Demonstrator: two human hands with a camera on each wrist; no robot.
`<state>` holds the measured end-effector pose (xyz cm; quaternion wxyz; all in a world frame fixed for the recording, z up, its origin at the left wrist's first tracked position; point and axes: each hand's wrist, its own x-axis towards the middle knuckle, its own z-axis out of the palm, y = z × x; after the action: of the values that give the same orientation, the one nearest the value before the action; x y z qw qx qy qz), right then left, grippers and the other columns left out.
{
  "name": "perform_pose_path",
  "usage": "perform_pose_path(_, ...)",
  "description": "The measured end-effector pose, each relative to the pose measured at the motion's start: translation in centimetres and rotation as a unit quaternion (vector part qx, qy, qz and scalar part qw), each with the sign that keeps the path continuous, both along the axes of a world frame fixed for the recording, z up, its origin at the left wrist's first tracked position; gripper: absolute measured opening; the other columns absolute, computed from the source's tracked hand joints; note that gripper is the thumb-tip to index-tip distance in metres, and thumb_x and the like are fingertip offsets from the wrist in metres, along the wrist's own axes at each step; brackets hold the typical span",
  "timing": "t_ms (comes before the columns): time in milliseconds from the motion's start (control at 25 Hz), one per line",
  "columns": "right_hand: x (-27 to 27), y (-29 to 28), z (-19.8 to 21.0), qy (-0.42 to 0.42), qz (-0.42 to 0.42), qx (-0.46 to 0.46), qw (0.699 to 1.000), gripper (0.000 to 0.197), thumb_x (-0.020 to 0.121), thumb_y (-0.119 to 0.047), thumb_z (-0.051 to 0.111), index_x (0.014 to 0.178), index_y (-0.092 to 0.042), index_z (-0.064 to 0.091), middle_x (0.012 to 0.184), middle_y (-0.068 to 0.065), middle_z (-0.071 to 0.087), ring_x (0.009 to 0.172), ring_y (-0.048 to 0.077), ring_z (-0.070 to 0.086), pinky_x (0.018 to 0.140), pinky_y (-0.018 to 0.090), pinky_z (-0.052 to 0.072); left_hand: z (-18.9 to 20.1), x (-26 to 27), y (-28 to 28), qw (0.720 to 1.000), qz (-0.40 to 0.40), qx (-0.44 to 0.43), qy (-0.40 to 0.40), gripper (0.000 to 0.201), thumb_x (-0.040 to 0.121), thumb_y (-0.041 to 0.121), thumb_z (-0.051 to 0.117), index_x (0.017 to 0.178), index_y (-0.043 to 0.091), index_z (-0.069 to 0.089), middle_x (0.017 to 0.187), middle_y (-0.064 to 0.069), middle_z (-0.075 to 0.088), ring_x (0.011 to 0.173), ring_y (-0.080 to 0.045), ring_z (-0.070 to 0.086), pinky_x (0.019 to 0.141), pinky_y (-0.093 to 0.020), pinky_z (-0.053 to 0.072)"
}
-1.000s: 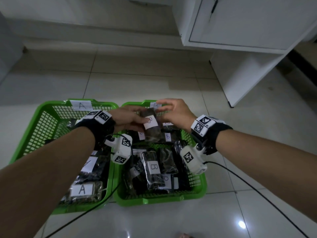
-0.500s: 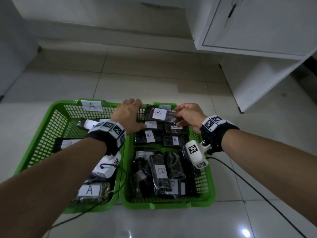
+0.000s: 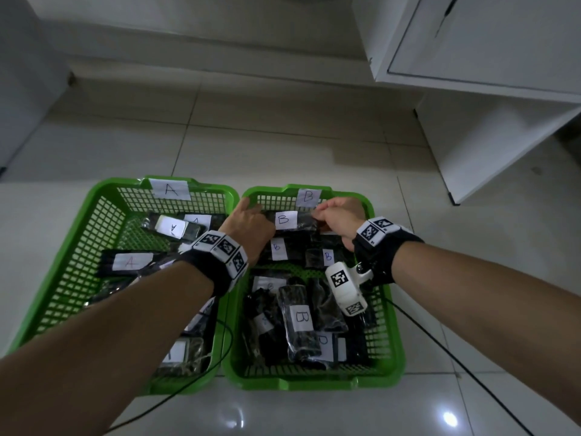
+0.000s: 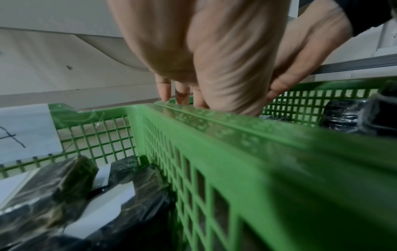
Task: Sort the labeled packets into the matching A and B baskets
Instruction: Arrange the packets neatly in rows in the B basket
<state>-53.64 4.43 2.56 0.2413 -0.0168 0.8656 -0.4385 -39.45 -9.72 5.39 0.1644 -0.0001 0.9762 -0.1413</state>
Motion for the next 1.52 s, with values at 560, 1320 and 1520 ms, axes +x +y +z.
perform_pose_path(560,0.1,-0.7,-1.3,0.053,0.106,0.107,0.987,0.031,0.092,0.003,0.062,0.109,-0.016,0.079,0.117,0.002,0.075,0.072,0.019,0.076,0.068,0.032,0.065,-1.8,-0.3,-1.4,0.999,0.044,0.022,0.003,0.074,0.072,0.052,0.076,0.135,0.025,0.049,0.132,0.002,0.054,0.127,-0.022,0.047,0.115,-0.050,0.016)
perform_pose_path(1320,4.4,4.6,2.7,0.091,0.571,0.332,0.745,0.056,0.072,-0.040,0.088,0.119,-0.014,0.072,0.108,0.000,0.071,0.099,0.022,0.066,0.088,0.034,0.057,-0.9,-1.6,3.3,0.912,0.072,0.368,-0.166,0.038,0.081,0.056,0.072,0.092,0.020,0.077,0.093,0.003,0.075,0.090,-0.017,0.070,0.086,-0.038,0.057)
perform_pose_path(1520,4.9,4.7,3.2,0.050,0.577,0.327,0.747,0.075,0.071,-0.042,0.089,0.135,-0.014,0.060,0.124,0.002,0.064,0.110,0.023,0.061,0.081,0.026,0.049,-0.9,-1.8,2.6,0.902,0.103,0.374,-0.192,0.033,0.078,0.054,0.074,0.089,0.023,0.077,0.085,0.004,0.077,0.084,-0.015,0.073,0.082,-0.034,0.060)
